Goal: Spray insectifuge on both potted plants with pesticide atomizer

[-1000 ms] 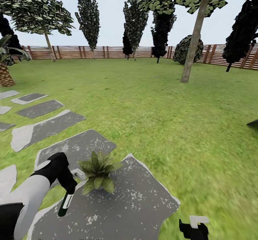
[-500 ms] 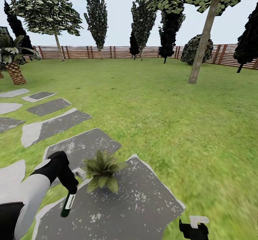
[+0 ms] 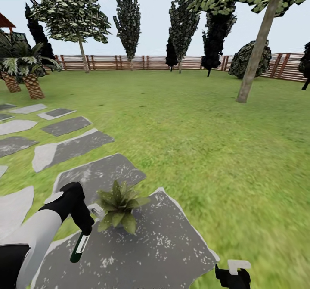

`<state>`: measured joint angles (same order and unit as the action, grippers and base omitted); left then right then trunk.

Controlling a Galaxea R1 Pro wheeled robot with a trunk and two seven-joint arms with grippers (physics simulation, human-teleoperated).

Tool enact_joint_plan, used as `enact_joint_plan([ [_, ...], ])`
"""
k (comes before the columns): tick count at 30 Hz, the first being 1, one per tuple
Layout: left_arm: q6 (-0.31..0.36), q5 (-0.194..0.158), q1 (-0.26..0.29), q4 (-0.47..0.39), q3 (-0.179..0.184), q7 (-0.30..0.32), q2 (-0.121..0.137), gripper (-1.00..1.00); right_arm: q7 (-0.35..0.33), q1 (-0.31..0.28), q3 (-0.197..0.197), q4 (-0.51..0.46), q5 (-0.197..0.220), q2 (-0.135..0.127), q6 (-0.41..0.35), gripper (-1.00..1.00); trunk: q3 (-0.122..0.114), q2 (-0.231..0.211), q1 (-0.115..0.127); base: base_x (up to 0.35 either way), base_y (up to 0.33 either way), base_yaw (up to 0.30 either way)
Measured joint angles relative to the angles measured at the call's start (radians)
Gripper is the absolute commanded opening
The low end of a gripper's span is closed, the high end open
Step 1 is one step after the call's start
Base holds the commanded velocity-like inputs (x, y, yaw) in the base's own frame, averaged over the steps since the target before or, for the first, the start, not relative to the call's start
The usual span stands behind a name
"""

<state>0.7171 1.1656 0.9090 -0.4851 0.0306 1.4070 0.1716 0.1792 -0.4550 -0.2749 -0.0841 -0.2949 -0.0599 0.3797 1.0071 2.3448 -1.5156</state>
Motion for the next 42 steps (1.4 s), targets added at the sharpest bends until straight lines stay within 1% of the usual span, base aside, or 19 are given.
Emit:
enact_joint_plan([
  [7, 0.0, 0.0, -0.001, 0.0, -0.001, -0.002, -0.001, -1.0, 0.0, 0.0, 0.0, 0.0, -0.001, 0.0, 0.0, 1.0, 0.0, 0.0, 0.0, -0.126, -0.25, 0.276],
  [12, 0.001, 0.0, -0.001, 0.0, -0.001, -0.002, -0.002, -1.0, 0.0, 0.0, 0.0, 0.0, 0.0, 0.0, -0.001, 1.0, 0.0, 0.0, 0.0, 0.054, -0.265, 0.258],
  [26, 0.002, 0.0, -0.003, 0.0, -0.001, -0.006, -0.002, -1.0, 0.0, 0.0, 0.0, 0.0, 0.0, 0.0, 0.0, 1.0, 0.0, 0.0, 0.0, 0.104, -0.269, 0.04],
  [38, 0.003, 0.002, -0.005, 0.003, 0.003, -0.009, 0.0, -1.0, 0.0, 0.0, 0.001, 0.0, -0.001, 0.0, -0.001, 1.0, 0.0, 0.0, 0.0, 0.071, -0.264, 0.268],
  [42, 0.003, 0.003, -0.004, 0.005, 0.004, -0.01, 0.0, -1.0, 0.0, 0.0, 0.0, 0.0, -0.001, 0.0, 0.0, 1.0, 0.0, 0.0, 0.0, 0.003, -0.054, 0.272],
])
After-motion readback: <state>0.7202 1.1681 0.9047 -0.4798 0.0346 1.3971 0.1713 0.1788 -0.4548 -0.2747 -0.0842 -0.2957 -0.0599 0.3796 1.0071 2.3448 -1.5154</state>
